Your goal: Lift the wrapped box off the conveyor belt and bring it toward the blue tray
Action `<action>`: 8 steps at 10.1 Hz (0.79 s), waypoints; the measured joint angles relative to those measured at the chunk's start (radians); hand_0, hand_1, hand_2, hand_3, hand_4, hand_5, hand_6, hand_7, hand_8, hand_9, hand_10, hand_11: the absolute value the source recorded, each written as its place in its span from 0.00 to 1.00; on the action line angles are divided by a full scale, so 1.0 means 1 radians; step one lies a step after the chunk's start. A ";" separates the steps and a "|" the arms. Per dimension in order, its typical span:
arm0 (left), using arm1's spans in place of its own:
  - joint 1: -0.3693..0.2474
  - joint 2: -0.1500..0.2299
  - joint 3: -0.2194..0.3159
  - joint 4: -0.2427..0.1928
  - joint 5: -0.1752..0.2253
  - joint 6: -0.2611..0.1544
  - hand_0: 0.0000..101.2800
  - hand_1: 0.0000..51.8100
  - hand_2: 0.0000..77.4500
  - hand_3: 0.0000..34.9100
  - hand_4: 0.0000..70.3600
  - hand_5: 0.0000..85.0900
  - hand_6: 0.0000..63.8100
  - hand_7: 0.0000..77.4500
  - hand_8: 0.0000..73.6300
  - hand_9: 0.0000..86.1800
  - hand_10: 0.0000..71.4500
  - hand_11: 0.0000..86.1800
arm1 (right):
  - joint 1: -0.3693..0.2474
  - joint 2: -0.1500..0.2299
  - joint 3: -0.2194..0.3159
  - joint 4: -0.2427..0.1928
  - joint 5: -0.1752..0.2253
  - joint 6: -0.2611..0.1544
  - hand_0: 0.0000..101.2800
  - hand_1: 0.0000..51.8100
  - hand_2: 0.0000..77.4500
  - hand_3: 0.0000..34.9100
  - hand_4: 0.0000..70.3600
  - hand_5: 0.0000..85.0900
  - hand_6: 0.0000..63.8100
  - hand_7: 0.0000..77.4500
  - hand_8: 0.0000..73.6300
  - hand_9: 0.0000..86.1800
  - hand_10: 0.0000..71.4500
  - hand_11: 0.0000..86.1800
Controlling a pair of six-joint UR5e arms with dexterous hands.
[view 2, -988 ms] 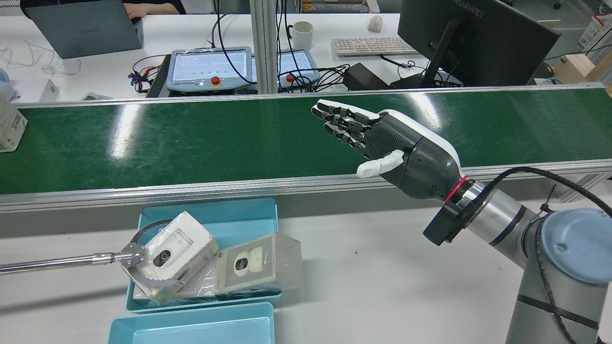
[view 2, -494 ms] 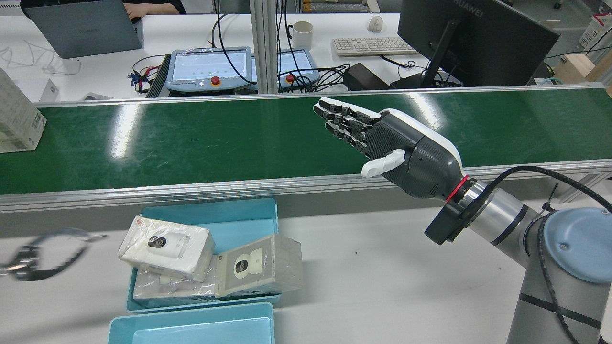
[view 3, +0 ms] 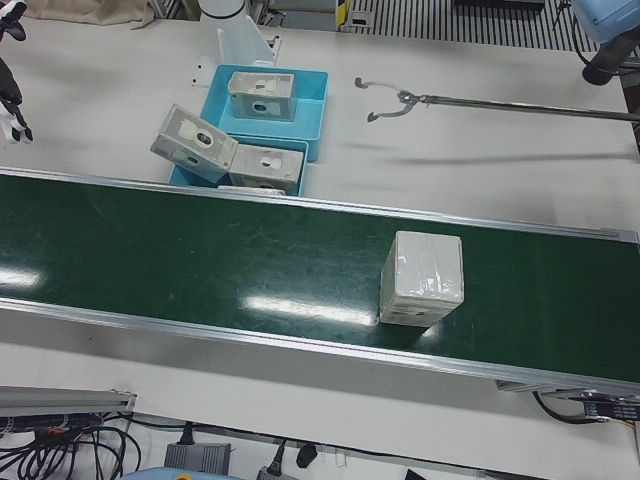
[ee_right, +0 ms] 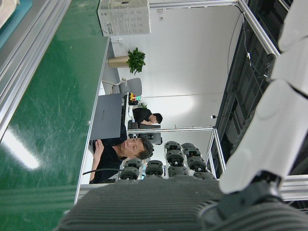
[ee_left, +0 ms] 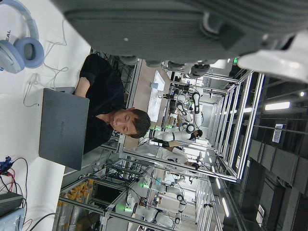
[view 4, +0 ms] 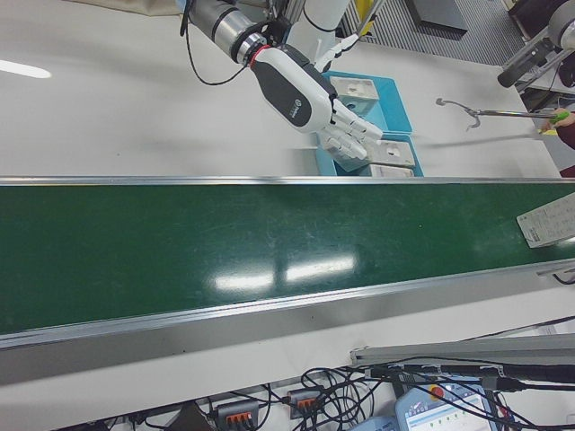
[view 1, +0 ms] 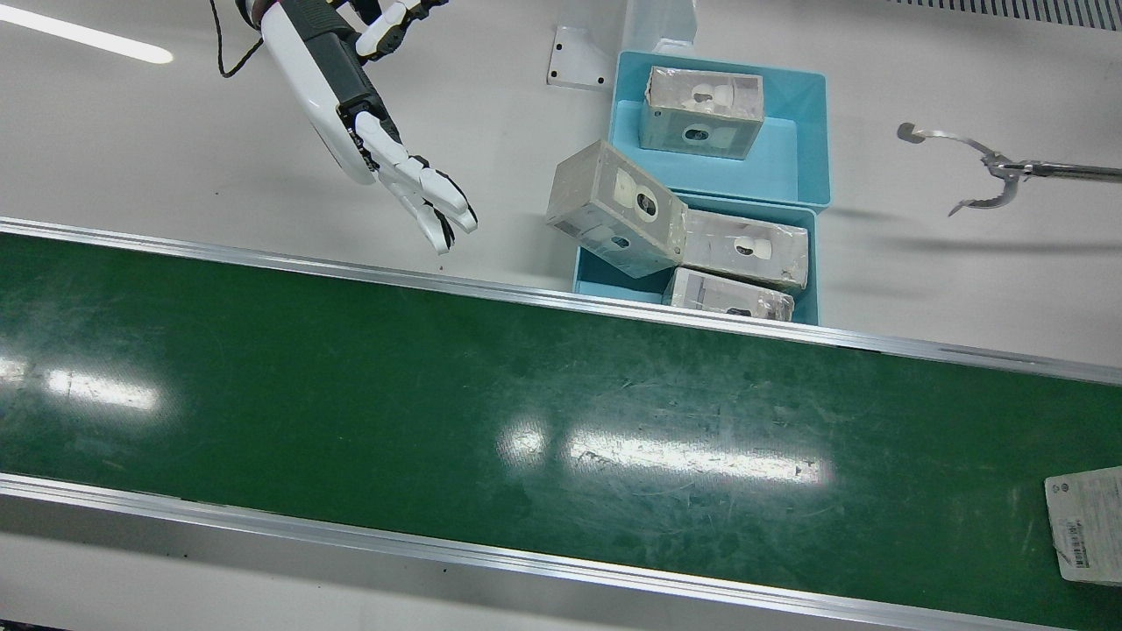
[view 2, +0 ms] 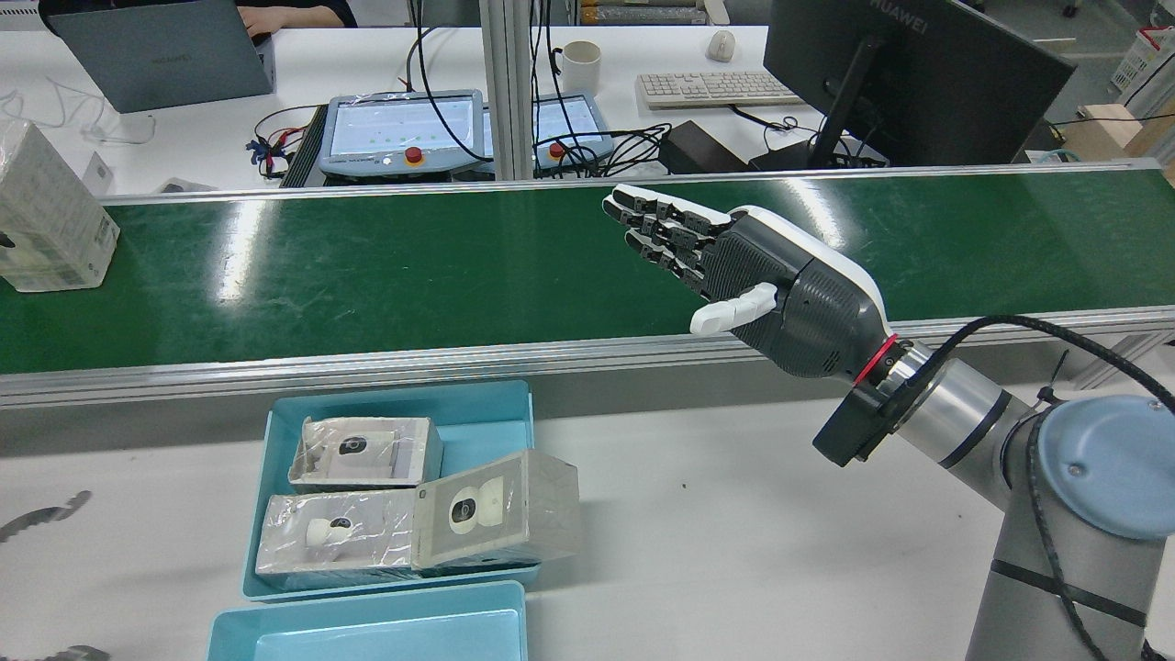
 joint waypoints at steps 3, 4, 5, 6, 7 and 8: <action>0.000 0.000 0.000 0.000 0.000 0.000 0.00 0.00 0.01 0.00 0.00 0.01 0.00 0.00 0.00 0.00 0.00 0.00 | 0.000 0.000 -0.002 0.000 0.000 0.001 0.40 0.13 0.13 0.00 0.12 0.13 0.14 0.08 0.06 0.03 0.07 0.09; 0.000 0.000 0.000 0.000 0.000 0.000 0.00 0.00 0.01 0.00 0.00 0.01 0.00 0.00 0.00 0.00 0.00 0.00 | 0.000 0.000 -0.003 0.000 -0.001 0.002 0.40 0.13 0.13 0.00 0.12 0.13 0.14 0.08 0.06 0.03 0.07 0.09; 0.000 0.000 0.000 0.000 0.000 0.000 0.00 0.00 0.01 0.00 0.00 0.01 0.00 0.00 0.00 0.00 0.00 0.00 | 0.000 0.000 -0.003 0.001 -0.001 0.002 0.40 0.13 0.15 0.00 0.12 0.10 0.14 0.06 0.07 0.03 0.07 0.09; 0.000 0.000 0.000 0.000 0.000 0.000 0.00 0.00 0.01 0.00 0.00 0.01 0.00 0.00 0.00 0.00 0.01 0.00 | 0.000 0.000 -0.003 0.001 -0.001 0.003 0.40 0.13 0.15 0.00 0.12 0.12 0.14 0.06 0.07 0.03 0.07 0.09; 0.000 0.000 0.000 0.000 0.000 0.000 0.00 0.00 0.01 0.00 0.00 0.01 0.00 0.00 0.00 0.00 0.01 0.00 | 0.000 0.000 -0.002 0.001 -0.001 0.003 0.40 0.13 0.15 0.00 0.12 0.11 0.12 0.04 0.07 0.03 0.07 0.09; 0.000 0.000 0.000 0.000 0.000 0.000 0.00 0.00 0.01 0.00 0.00 0.01 0.00 0.00 0.00 0.00 0.00 0.00 | 0.000 0.001 -0.002 0.002 -0.002 0.003 0.40 0.13 0.15 0.00 0.12 0.11 0.12 0.04 0.07 0.03 0.07 0.09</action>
